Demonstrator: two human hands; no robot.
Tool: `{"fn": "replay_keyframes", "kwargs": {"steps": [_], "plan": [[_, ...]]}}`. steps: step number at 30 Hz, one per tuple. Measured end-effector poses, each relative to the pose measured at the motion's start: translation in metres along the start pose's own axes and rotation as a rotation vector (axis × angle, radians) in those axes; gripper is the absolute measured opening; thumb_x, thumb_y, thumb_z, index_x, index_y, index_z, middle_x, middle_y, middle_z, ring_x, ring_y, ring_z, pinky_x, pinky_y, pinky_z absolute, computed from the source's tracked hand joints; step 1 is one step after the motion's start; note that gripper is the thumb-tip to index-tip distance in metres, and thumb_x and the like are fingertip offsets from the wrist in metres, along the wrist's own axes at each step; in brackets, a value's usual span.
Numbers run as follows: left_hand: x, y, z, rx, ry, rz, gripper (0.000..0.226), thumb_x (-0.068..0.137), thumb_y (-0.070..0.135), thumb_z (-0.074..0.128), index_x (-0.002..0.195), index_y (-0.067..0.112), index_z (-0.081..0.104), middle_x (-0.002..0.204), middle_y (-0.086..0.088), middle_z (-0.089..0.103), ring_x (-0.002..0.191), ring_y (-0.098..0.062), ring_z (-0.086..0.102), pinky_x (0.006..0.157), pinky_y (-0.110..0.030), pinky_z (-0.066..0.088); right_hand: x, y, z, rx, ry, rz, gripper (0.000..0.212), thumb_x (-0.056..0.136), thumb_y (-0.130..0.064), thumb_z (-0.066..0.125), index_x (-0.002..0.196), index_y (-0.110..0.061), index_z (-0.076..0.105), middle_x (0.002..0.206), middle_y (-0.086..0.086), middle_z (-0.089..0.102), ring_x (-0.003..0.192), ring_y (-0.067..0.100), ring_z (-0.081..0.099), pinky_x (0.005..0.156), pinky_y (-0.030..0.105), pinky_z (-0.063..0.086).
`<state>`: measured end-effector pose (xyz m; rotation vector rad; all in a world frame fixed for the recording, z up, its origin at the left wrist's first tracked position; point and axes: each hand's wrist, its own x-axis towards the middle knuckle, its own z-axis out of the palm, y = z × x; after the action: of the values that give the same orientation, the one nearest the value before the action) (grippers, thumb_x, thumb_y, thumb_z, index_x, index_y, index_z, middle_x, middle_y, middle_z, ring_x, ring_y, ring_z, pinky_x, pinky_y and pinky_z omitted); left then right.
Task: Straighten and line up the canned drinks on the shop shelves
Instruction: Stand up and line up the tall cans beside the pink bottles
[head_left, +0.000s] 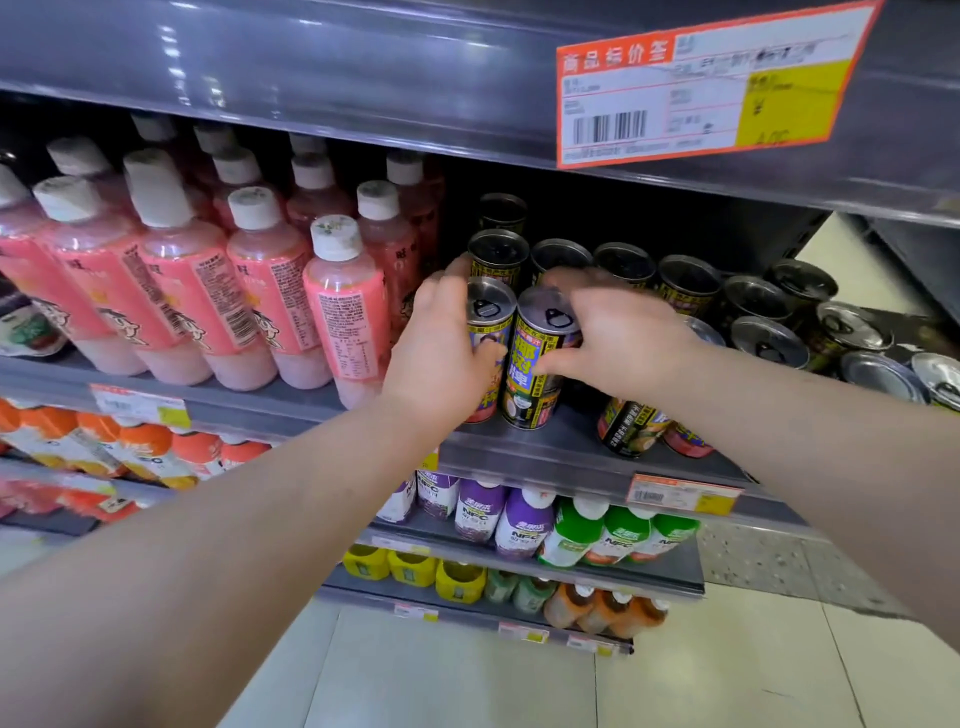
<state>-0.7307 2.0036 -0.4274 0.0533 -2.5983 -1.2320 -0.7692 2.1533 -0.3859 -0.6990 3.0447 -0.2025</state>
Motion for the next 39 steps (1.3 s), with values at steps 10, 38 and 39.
{"fn": "replay_keyframes", "kwargs": {"steps": [10, 38, 39], "plan": [[0.009, -0.005, 0.000, -0.019, -0.016, -0.056, 0.080, 0.080, 0.010, 0.067, 0.146, 0.018, 0.022, 0.146, -0.007, 0.030, 0.133, -0.019, 0.035, 0.103, -0.024, 0.029, 0.008, 0.004, -0.001, 0.026, 0.003, -0.003, 0.072, 0.072, -0.040, 0.075, 0.132, -0.024, 0.039, 0.131, 0.007, 0.050, 0.117, 0.028, 0.050, 0.084, 0.030, 0.040], [0.021, 0.028, 0.004, 0.627, -0.208, 0.165, 0.068, 0.077, 0.059, 0.058, 0.138, 0.040, 0.037, 0.141, 0.011, 0.041, 0.134, -0.027, 0.020, 0.098, -0.044, 0.037, -0.015, 0.036, -0.012, 0.027, -0.061, 0.139, 0.075, 0.068, -0.048, 0.076, 0.130, -0.020, 0.042, 0.131, 0.009, 0.051, 0.119, 0.028, 0.049, 0.091, 0.033, 0.044], [0.022, 0.027, 0.003, 0.620, -0.214, 0.175, 0.066, 0.077, 0.059, 0.058, 0.138, 0.040, 0.038, 0.141, 0.011, 0.042, 0.133, -0.027, 0.021, 0.098, -0.043, 0.036, -0.014, 0.035, -0.013, 0.049, -0.068, 0.125, 0.078, 0.068, -0.048, 0.076, 0.131, -0.019, 0.041, 0.132, 0.009, 0.048, 0.120, 0.028, 0.048, 0.093, 0.032, 0.043]]}}
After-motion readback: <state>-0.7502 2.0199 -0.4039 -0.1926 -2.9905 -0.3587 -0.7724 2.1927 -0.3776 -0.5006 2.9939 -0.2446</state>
